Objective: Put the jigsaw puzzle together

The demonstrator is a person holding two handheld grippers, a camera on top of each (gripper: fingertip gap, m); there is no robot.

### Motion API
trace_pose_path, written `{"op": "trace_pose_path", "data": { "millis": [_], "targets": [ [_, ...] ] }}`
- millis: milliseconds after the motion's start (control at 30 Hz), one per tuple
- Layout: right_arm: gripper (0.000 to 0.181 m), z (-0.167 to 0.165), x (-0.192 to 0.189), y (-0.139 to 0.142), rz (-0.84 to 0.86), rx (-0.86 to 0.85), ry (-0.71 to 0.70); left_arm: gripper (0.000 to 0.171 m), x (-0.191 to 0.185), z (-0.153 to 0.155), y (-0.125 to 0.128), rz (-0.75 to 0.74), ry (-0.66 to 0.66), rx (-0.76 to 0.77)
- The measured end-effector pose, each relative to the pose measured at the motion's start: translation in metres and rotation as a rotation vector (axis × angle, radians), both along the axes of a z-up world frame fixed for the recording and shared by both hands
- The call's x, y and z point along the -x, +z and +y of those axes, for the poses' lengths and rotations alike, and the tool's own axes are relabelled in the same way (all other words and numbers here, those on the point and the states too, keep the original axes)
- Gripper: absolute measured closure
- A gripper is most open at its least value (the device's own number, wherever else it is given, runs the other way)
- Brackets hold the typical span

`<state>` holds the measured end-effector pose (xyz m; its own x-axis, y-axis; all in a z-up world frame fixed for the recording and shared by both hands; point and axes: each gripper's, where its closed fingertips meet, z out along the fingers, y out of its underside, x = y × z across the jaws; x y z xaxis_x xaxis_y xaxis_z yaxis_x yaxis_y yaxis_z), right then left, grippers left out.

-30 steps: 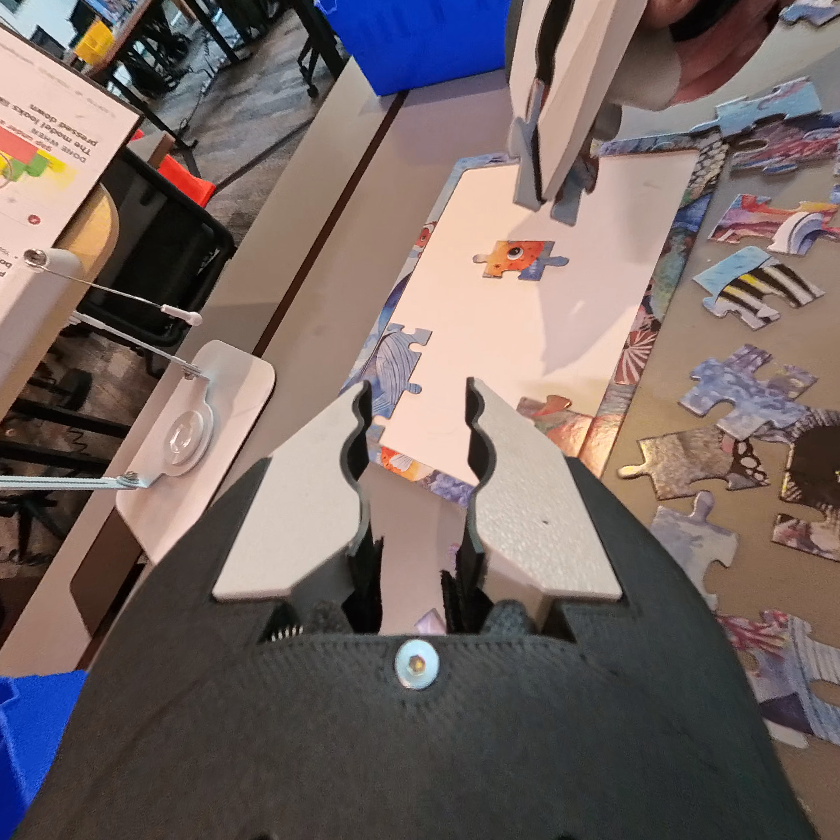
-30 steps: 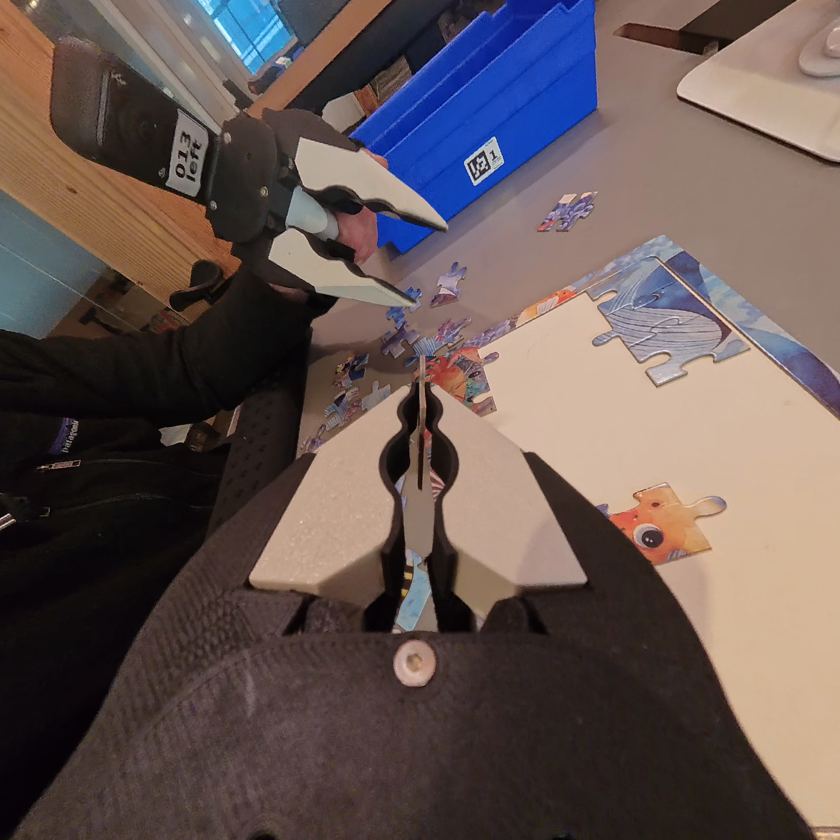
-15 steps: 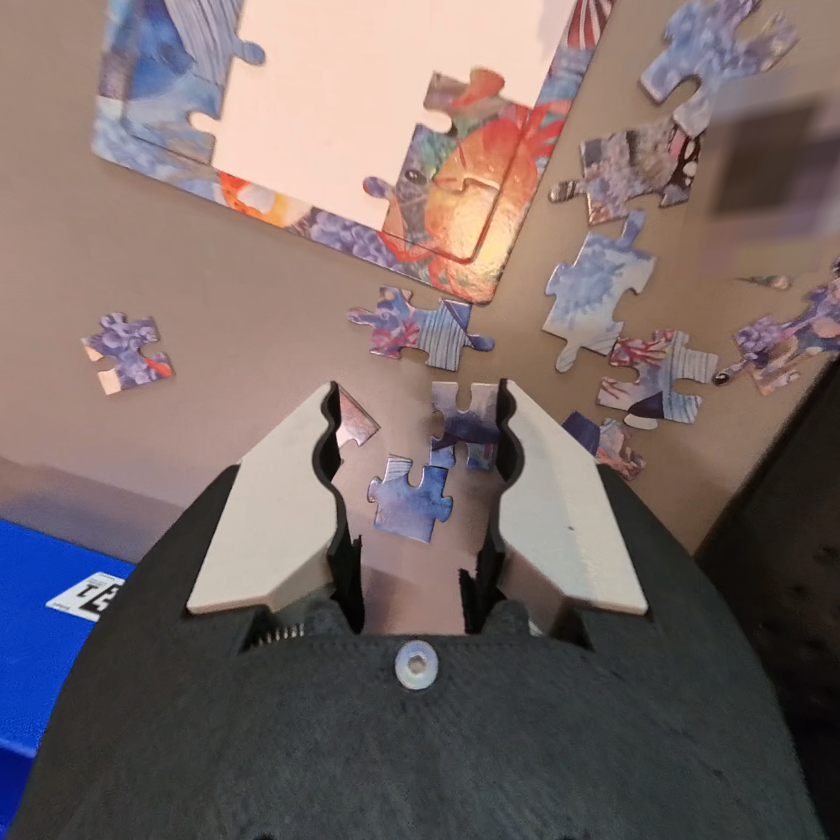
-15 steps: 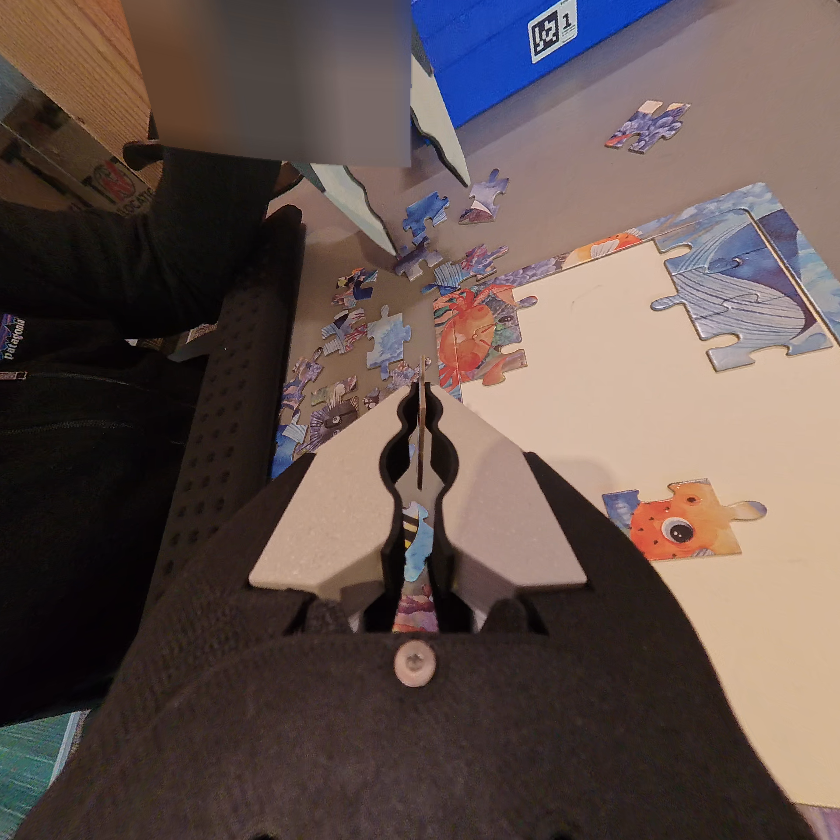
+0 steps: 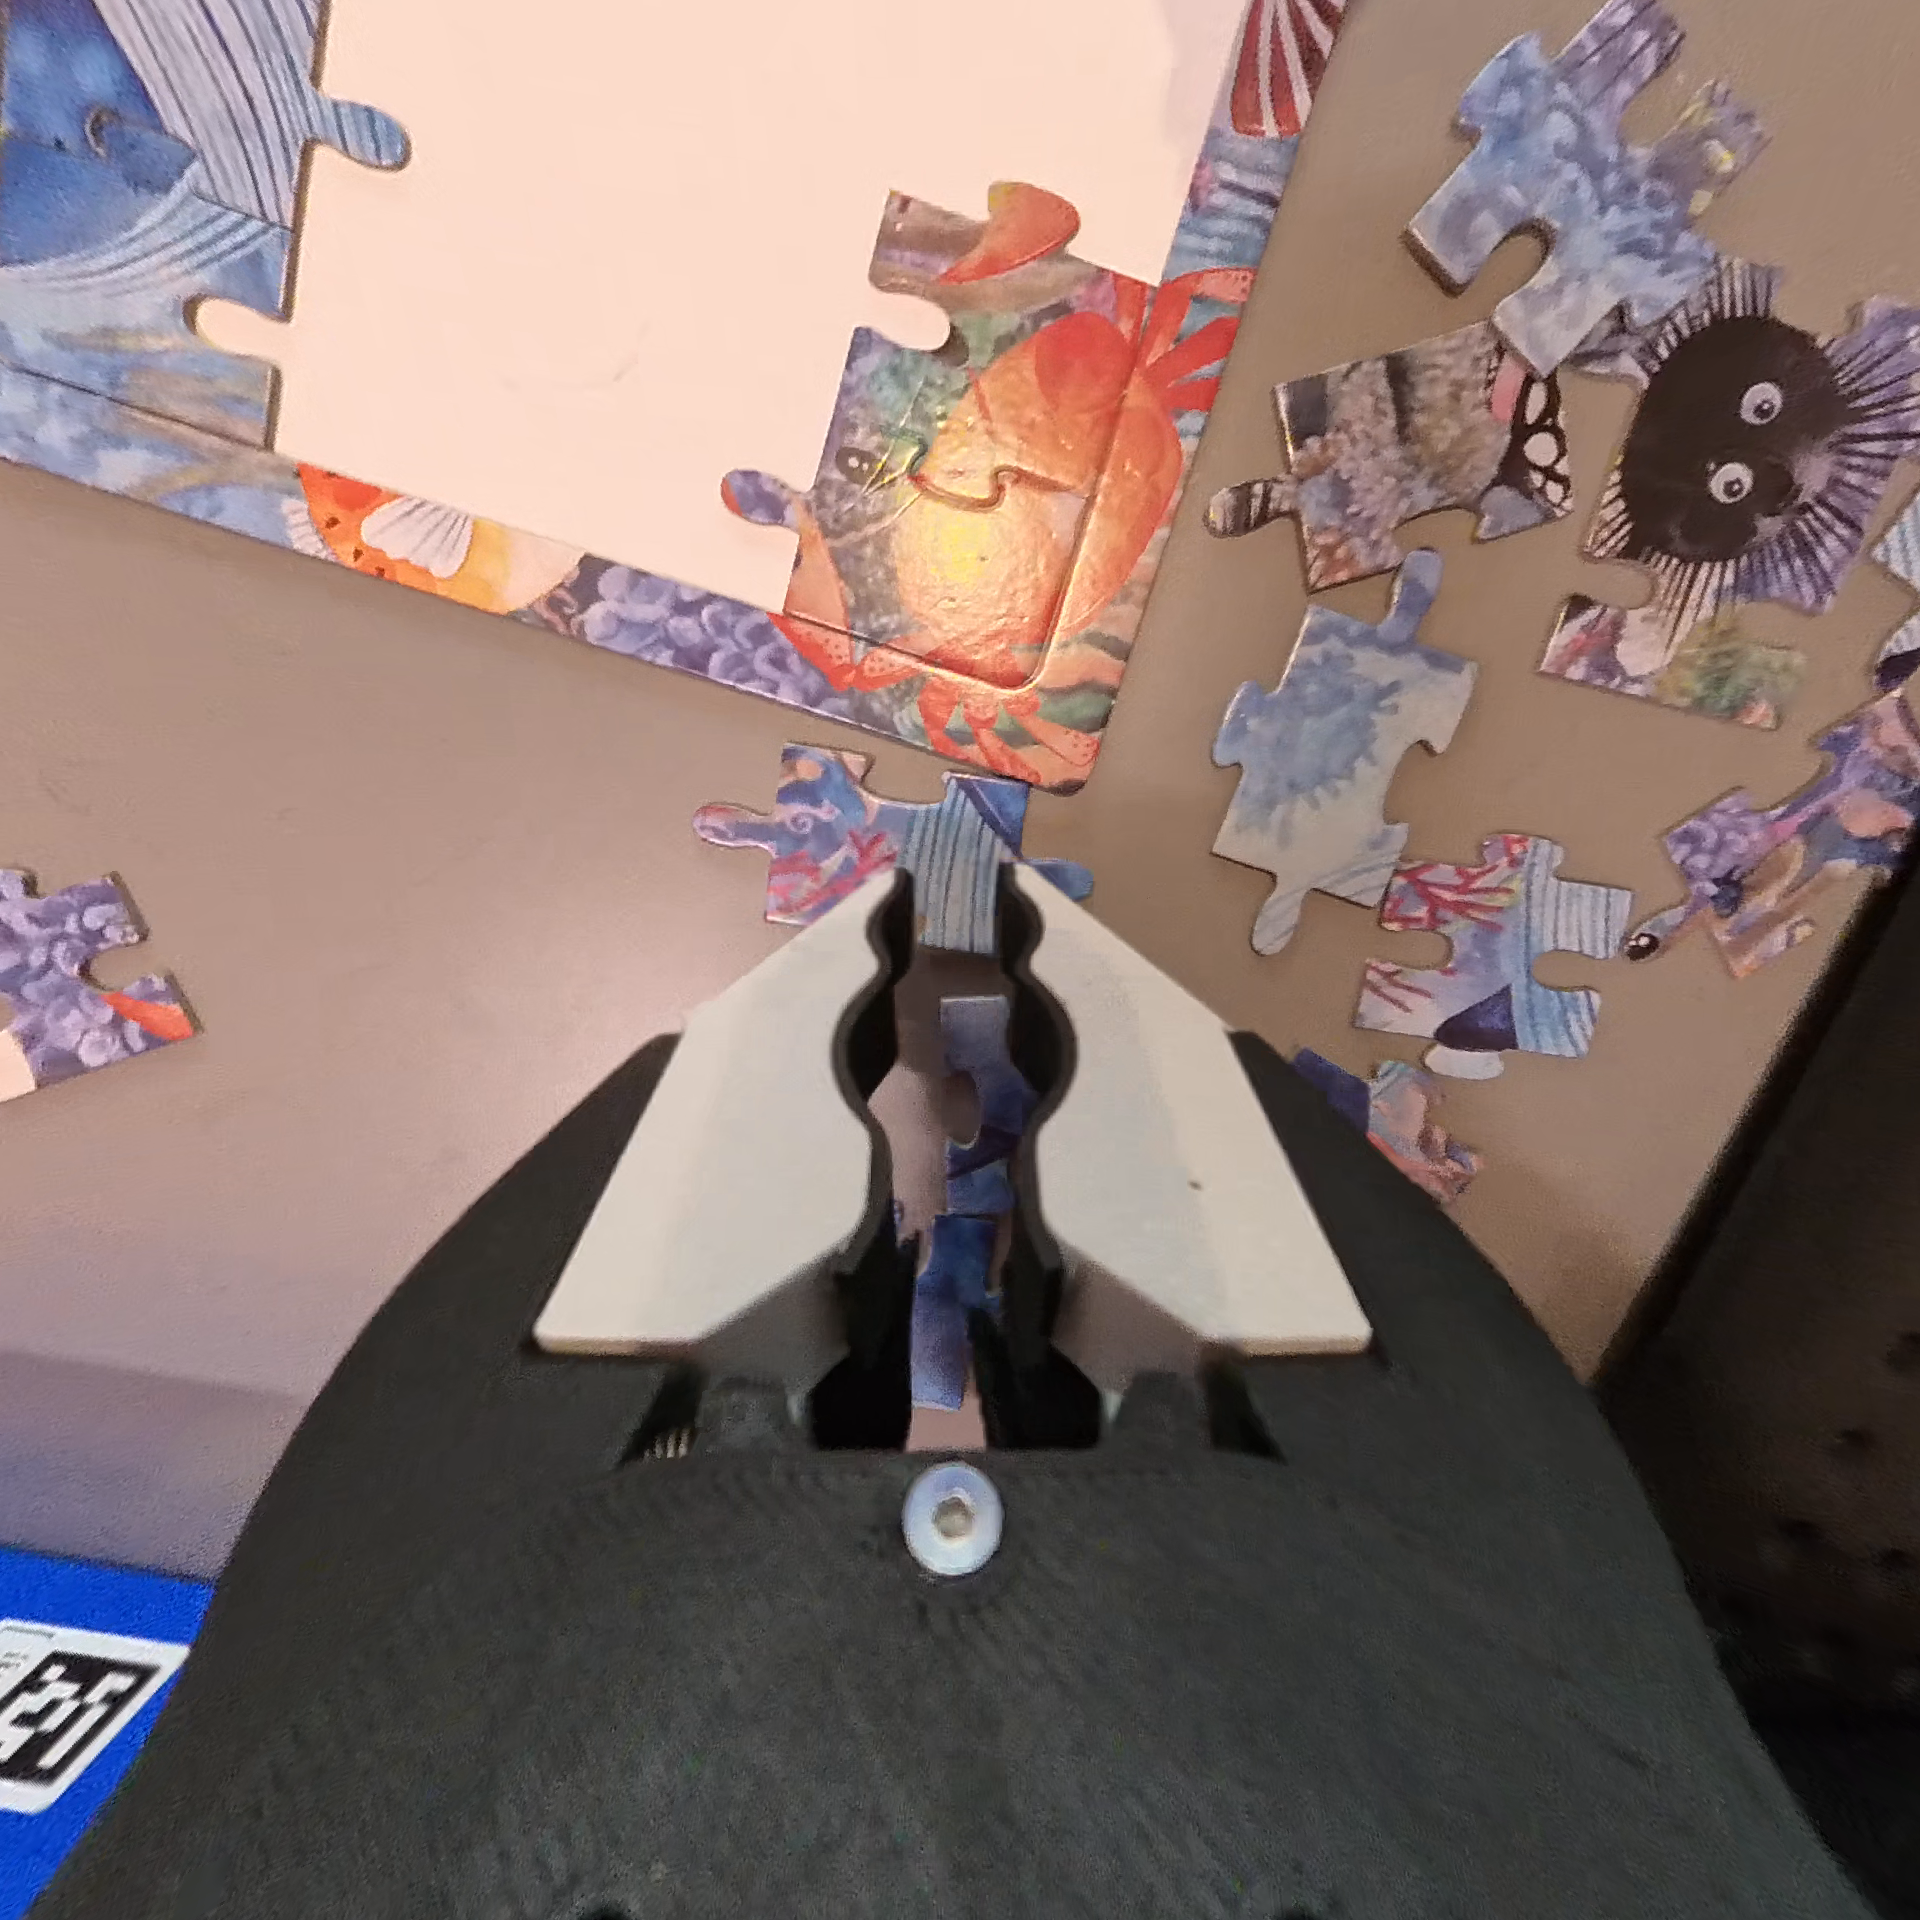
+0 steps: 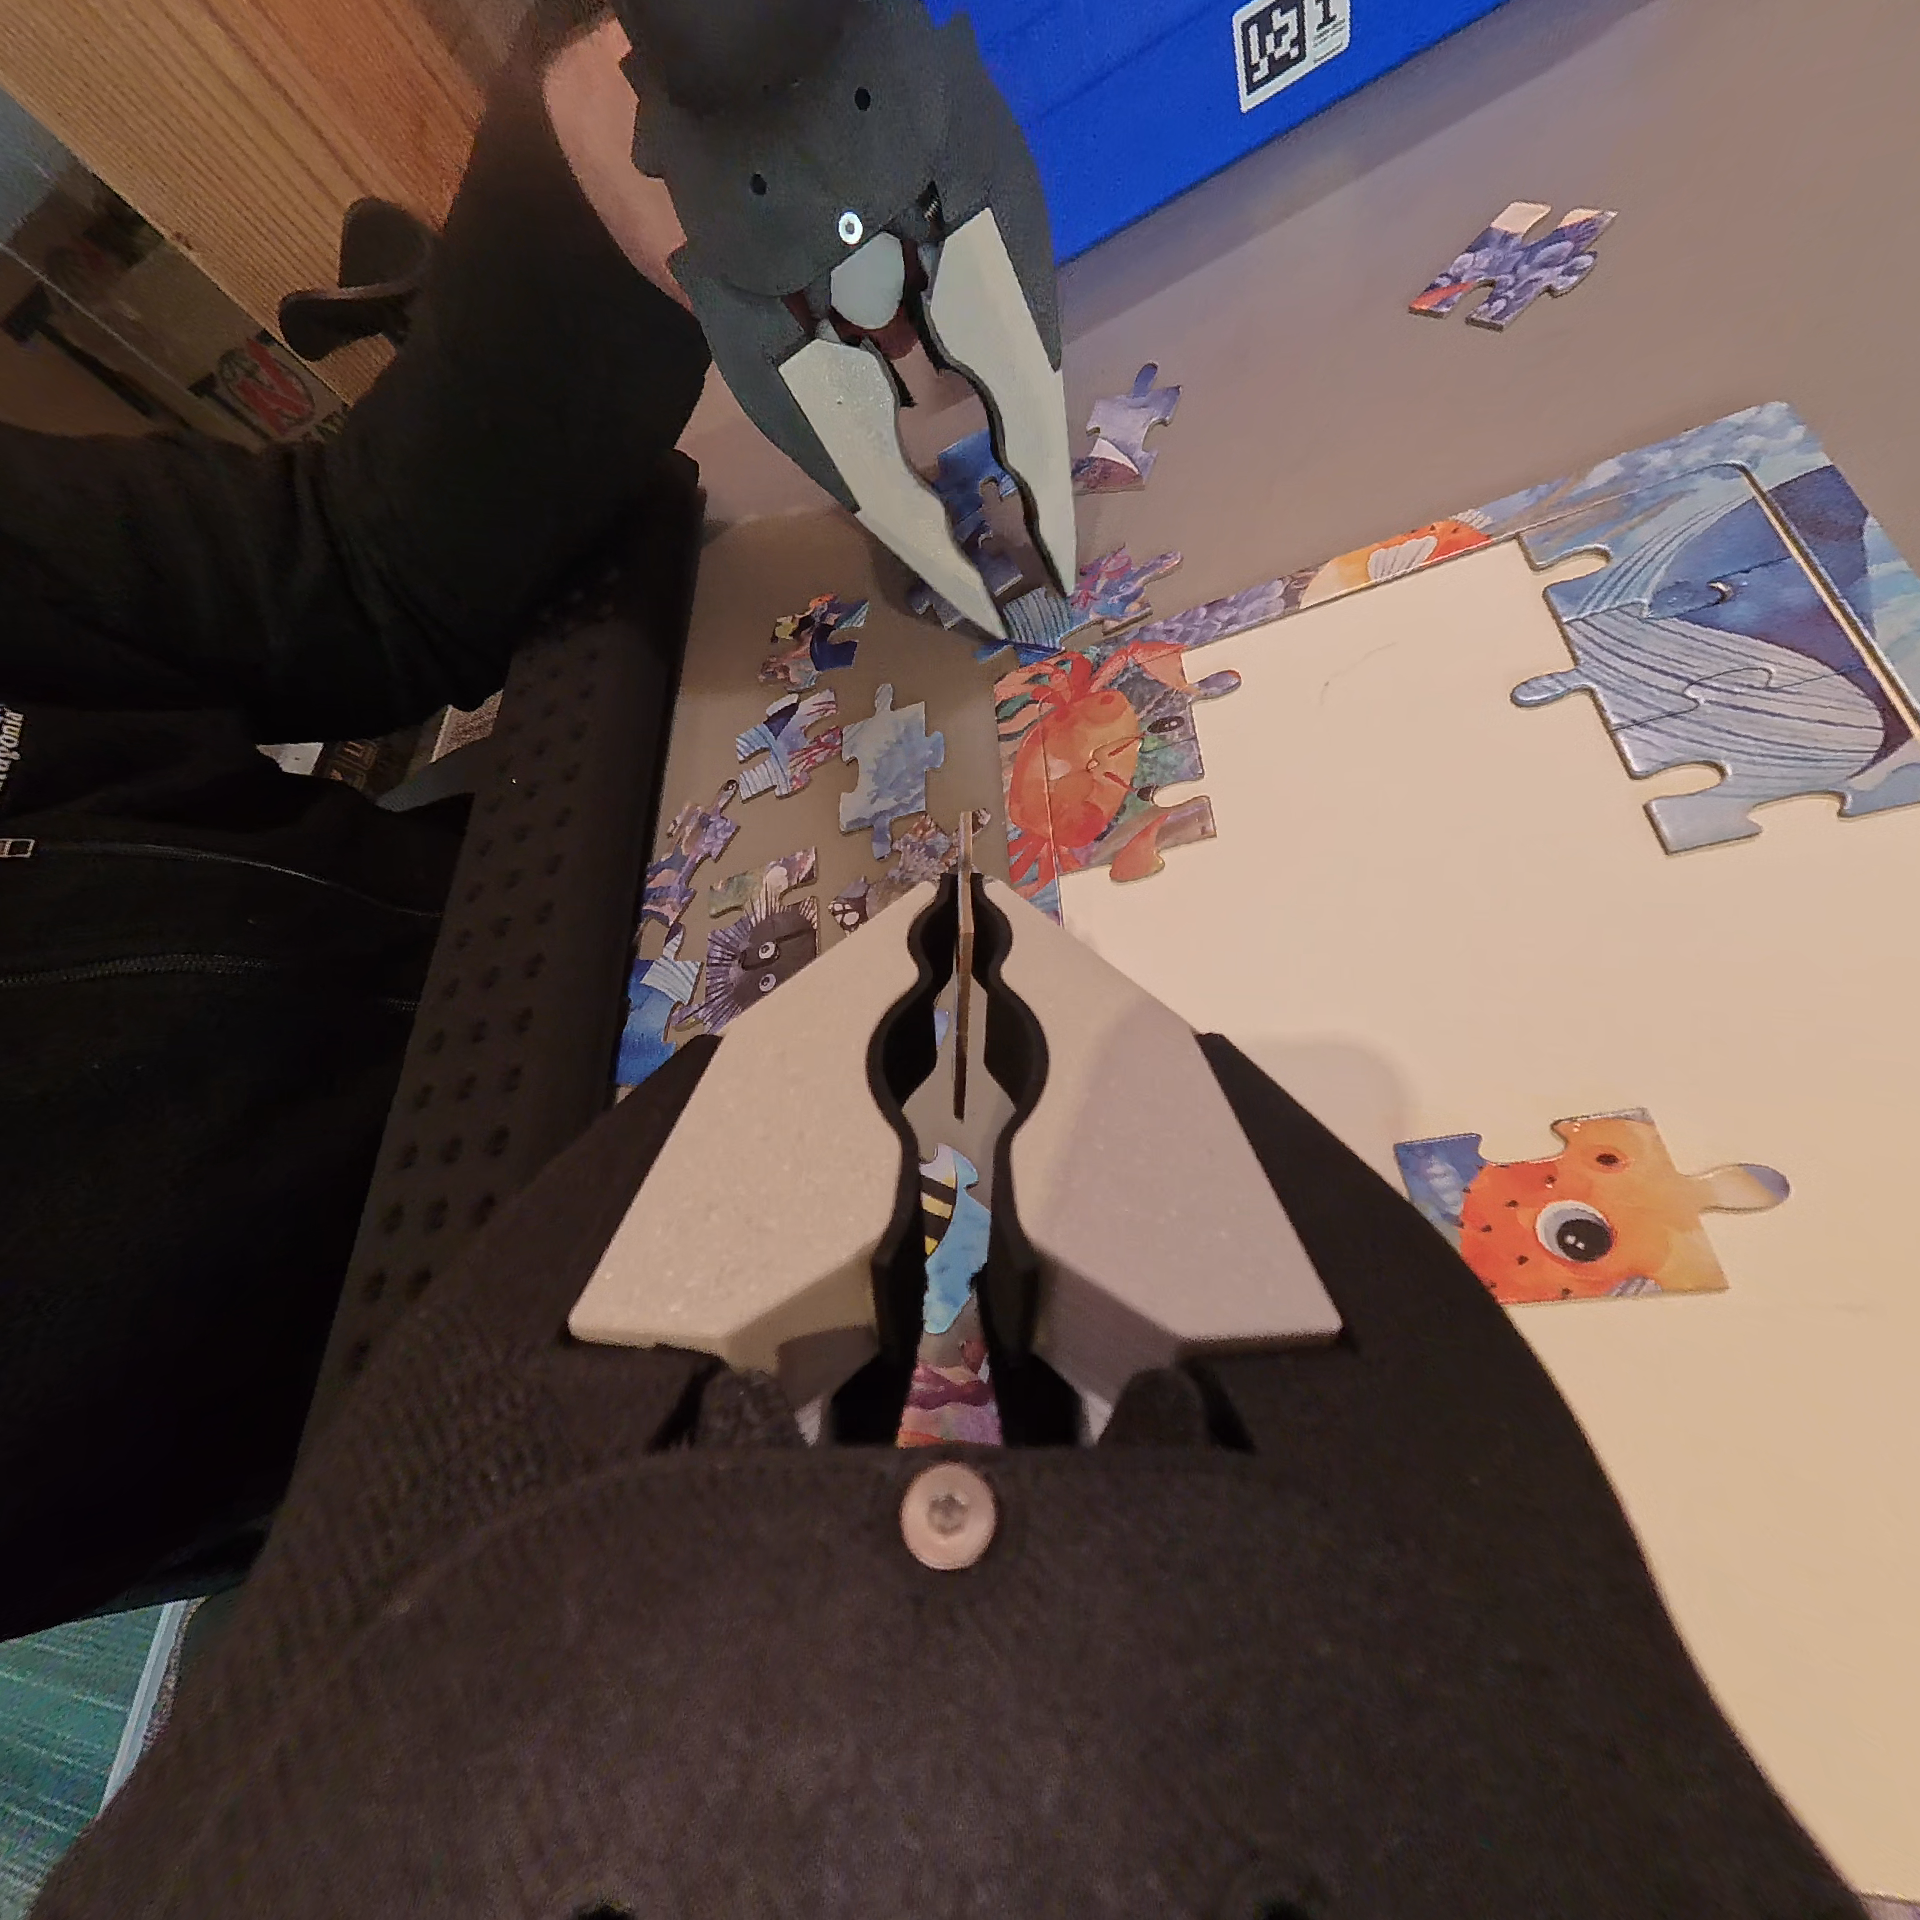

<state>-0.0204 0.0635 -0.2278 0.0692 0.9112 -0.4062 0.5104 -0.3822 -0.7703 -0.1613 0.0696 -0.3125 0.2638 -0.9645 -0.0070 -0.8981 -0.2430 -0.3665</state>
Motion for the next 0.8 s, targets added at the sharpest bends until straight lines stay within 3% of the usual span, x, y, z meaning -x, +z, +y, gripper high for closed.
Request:
{"op": "trace_pose_path", "data": {
  "millis": [67, 133, 300, 433, 667, 800],
  "targets": [
    [0.181, 0.0, -0.001, 0.001, 0.001, -0.003, 0.001, 0.161, 0.002, -0.006, 0.002, 0.002, -0.014, 0.028],
    [0.181, -0.001, -0.002, 0.004, 0.006, -0.006, 0.002, 0.153, 0.008, 0.002, 0.012, -0.002, 0.023, -0.013],
    [0.181, 0.0, -0.005, 0.006, 0.009, -0.007, 0.002, 0.118, 0.04, 0.054, 0.049, 0.031, 0.195, -0.169],
    [0.181, -0.014, -0.008, 0.0, -0.025, 0.041, 0.069, 0.119, 0.046, 0.082, 0.055, 0.116, 0.204, -0.197],
    [0.181, -0.041, -0.007, -0.015, -0.12, 0.017, 0.199, 0.113, 0.076, 0.15, 0.024, 0.304, 0.253, -0.109],
    [0.181, -0.041, -0.008, -0.012, -0.111, 0.011, 0.202, 0.12, 0.081, 0.16, 0.0, 0.319, 0.253, 0.025]
  ]
}}
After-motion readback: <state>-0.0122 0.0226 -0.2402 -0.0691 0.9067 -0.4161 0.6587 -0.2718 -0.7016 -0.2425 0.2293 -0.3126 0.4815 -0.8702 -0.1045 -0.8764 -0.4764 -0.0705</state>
